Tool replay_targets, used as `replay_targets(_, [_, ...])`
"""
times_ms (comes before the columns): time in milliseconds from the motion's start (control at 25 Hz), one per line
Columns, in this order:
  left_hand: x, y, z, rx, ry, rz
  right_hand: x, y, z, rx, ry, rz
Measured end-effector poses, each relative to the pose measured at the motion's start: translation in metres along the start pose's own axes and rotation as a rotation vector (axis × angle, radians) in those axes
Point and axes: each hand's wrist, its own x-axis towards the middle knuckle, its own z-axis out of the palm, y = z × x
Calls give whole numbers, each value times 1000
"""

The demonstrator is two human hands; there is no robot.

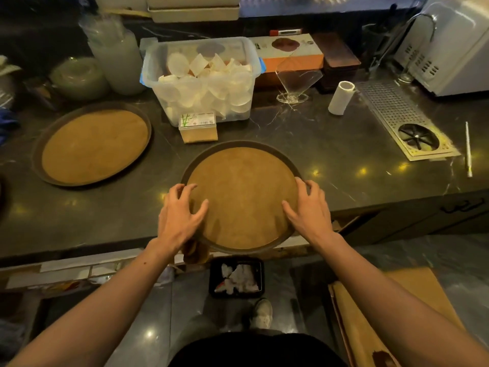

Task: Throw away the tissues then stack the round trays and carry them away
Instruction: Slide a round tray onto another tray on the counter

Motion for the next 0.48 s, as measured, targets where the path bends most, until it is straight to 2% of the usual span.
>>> replay_targets(320, [27, -9, 14, 5, -85, -237, 37, 24, 11, 63, -110, 117])
replay_targets(480, [41, -11, 19, -24, -103, -291, 45, 18, 16, 120, -150, 154])
